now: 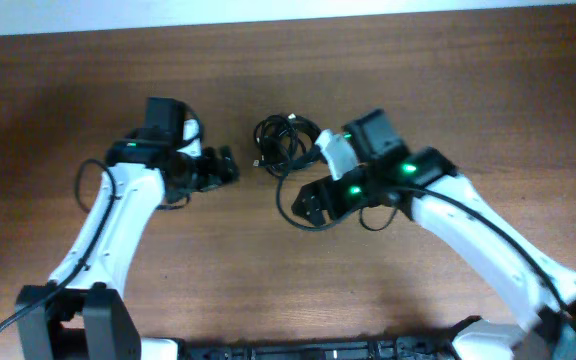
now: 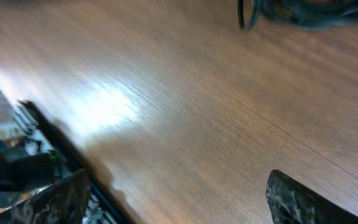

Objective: Untangle cables

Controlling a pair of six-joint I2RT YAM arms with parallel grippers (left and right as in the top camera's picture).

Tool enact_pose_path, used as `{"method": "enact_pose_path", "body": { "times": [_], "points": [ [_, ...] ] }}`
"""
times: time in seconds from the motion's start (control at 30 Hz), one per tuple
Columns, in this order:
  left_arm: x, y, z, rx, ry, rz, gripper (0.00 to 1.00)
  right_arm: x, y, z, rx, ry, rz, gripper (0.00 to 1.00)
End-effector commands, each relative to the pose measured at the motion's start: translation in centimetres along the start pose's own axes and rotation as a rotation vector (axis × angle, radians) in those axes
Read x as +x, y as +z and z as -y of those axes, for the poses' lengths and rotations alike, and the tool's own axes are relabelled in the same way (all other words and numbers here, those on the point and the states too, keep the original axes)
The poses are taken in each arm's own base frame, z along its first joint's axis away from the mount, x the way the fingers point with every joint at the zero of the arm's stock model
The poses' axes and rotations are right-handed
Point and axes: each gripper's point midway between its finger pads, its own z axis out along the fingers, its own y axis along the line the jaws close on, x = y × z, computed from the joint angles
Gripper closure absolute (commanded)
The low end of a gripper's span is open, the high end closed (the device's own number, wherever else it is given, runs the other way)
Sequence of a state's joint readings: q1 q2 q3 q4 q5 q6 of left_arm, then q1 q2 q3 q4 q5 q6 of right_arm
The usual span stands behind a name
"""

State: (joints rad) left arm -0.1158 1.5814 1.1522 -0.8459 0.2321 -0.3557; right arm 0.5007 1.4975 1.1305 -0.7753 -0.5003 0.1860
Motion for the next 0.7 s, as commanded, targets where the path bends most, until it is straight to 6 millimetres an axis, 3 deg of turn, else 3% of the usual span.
{"method": "enact_pose_path", "body": {
  "times": [0.0,0.07,0.1,0.13,0.17,0.2,0.23,0.5,0.57,0.67],
  "points": [
    [-2.0,-0.9,-4.4,-0.128,-0.194,0.074,0.02,-3.1,1.7,0.7,0.041,0.010,-0.015,0.12],
    [-2.6,-1.4,-6.3,-0.147,-0.258,0.093,0.01,-6.4,2.1,0.2,0.034,-0.014,0.023,0.12],
    [-2.9,-1.7,-7.5,-0.169,-0.285,0.105,0.02,-8.6,2.8,0.1,0.025,-0.032,0.069,0.21],
    [-3.0,-1.8,-8.2,-0.175,-0.303,0.111,0.01,-9.4,3.7,1.0,0.046,-0.028,0.091,0.30],
    [-3.0,-1.9,-8.5,-0.177,-0.310,0.112,0.01,-9.9,4.6,2.4,0.101,-0.014,0.101,0.29],
    [-3.0,-1.9,-8.5,-0.178,-0.304,0.110,0.01,-10.7,5.2,2.3,0.082,-0.026,0.124,0.25],
    [-3.0,-1.9,-8.5,-0.178,-0.304,0.110,0.01,-11.6,5.6,1.8,0.053,-0.020,0.156,0.30],
    [-2.9,-1.8,-8.5,-0.179,-0.303,0.105,0.01,-11.5,8.2,2.6,0.108,-0.038,0.145,0.34],
    [-2.8,-1.8,-8.5,-0.180,-0.304,0.101,0.01,-11.4,8.4,4.2,0.192,-0.026,0.148,0.41],
    [-2.7,-1.8,-8.5,-0.181,-0.305,0.098,0.01,-10.7,9.4,3.8,0.188,-0.035,0.120,0.60]
  ]
}}
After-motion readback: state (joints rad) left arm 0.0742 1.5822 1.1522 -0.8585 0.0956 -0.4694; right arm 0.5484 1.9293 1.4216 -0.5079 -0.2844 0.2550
